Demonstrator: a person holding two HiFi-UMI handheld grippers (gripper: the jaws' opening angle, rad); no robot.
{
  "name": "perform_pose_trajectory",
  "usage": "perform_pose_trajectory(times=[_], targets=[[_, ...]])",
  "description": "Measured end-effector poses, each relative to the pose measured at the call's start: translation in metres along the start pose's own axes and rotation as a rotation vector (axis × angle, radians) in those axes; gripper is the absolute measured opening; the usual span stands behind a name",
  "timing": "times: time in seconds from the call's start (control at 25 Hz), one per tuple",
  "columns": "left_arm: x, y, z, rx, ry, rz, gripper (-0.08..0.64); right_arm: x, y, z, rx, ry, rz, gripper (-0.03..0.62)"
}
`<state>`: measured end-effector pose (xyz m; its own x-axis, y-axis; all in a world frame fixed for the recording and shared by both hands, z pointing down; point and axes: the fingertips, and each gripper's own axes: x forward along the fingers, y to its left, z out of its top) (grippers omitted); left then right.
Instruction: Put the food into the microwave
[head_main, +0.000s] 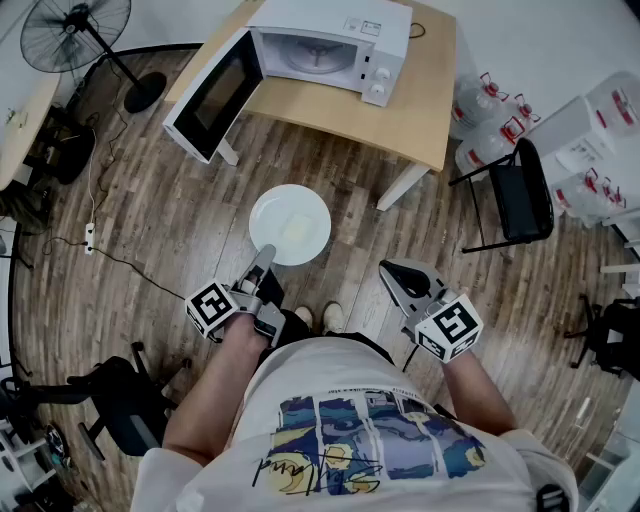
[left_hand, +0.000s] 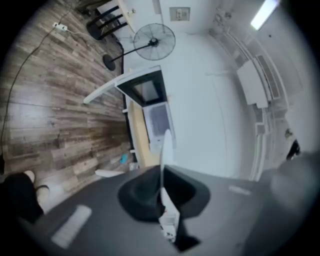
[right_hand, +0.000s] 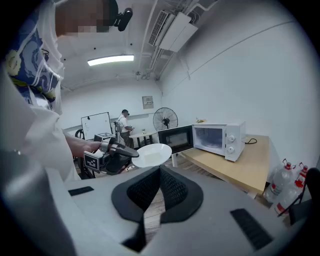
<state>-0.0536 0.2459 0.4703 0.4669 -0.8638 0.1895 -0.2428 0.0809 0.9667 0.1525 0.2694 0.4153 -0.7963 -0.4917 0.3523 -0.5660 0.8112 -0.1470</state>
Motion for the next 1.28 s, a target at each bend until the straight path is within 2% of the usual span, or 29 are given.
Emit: perform_pose_trajectory(times=[0.24,0.48,0.6,0.72,0.88,1.08,1.28], targets=[[0.029,-0.004,0.002,0.0,-0.006,-0.012,0.015,0.004,-0.026,-0.004,-0.011,-0.001,-0.021,0.005],[0.075,-0.005,0.032,-0.003,0.032,-0.049,0.015,0.033,-0.056,0.007,-0.011,0.009,-0.068,0.005],[0.105,-0.004,0.059,-0.004,0.068,-0.063,0.015,0.06,-0.075,0.018,0.034,0.006,-0.112,0.006],[0.135,-0.005,0.09,-0.011,0.11,-0.075,0.015,0.094,-0.09,0.035,0.036,0.028,-0.151,0.006],[0.177,0.001,0.127,-0.012,0.158,-0.053,0.015,0.134,-0.107,0.065,0.032,0.029,-0.2,0.066],[0.233,0.007,0.165,0.012,0.213,-0.069,0.016,0.176,-0.125,0.085,0.056,0.048,-0.27,0.077],[0.283,0.018,0.191,0.019,0.246,-0.06,0.015,0.204,-0.139,0.098,0.079,0.061,-0.298,0.077]])
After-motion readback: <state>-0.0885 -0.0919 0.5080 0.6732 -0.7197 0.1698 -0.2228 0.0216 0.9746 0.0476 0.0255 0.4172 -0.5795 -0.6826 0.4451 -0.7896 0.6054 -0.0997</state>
